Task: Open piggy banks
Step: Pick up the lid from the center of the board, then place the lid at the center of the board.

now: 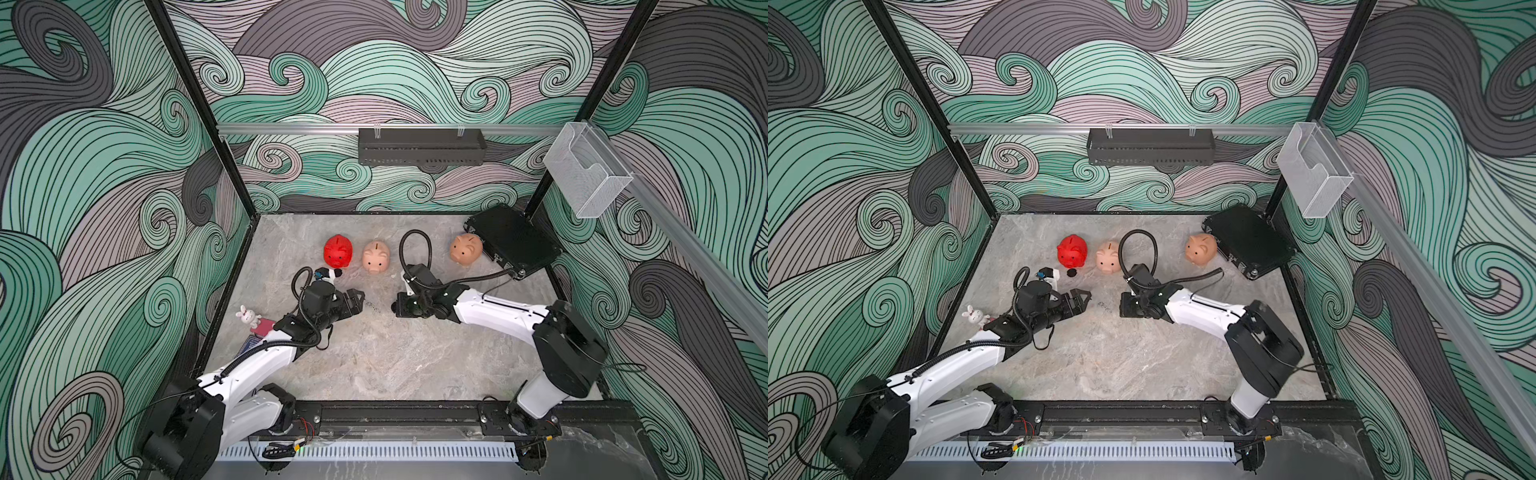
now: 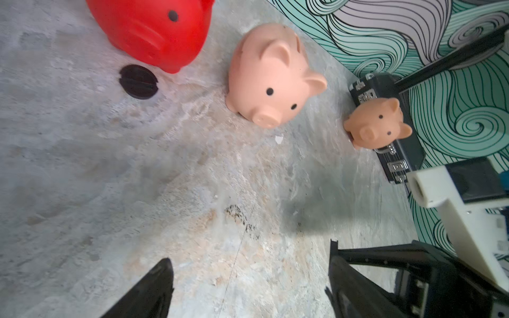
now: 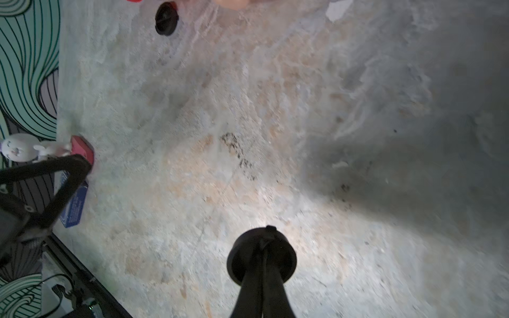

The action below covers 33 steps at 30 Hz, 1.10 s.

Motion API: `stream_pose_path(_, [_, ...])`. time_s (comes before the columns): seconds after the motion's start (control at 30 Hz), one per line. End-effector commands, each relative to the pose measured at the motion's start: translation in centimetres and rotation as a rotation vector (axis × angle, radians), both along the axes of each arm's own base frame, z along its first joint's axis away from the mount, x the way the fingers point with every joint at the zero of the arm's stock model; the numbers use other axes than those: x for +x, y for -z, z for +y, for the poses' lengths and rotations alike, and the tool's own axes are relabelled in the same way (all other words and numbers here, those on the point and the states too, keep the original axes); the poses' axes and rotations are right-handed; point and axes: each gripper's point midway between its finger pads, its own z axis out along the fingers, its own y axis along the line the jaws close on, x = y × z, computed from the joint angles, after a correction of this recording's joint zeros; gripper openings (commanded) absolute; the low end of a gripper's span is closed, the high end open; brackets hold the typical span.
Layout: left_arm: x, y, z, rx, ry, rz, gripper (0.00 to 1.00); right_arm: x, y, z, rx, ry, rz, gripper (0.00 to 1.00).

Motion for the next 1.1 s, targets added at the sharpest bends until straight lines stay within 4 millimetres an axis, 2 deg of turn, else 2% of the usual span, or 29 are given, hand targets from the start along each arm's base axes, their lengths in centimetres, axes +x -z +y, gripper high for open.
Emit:
stream_pose_path(0.0, [1.5, -0.3, 0.4, -0.031, -0.008, -0.001, 0.87, 3.2, -1.2, 2.8, 0.091, 0.039, -0.062, 0.0])
stream_pose_path(0.17, [3.1, 0.4, 1.3, -0.058, -0.025, 0.046, 0.87, 6.1, 0.8, 3.8, 0.097, 0.109, -0.059, 0.0])
stream_pose_path(0.43, [4.1, 1.2, 1.9, -0.105, 0.014, 0.109, 0.87, 9.1, 2.7, 4.1, 0.166, 0.185, -0.043, 0.0])
stream_pose_path(0.83, [4.2, 1.7, 1.9, -0.108, 0.027, 0.118, 0.87, 11.3, 4.1, 5.0, 0.185, 0.201, -0.022, 0.0])
stream_pose_path(1.07, [4.2, 1.9, 1.8, -0.111, 0.034, 0.125, 0.87, 12.5, 4.0, 4.6, 0.184, 0.213, -0.032, 0.0])
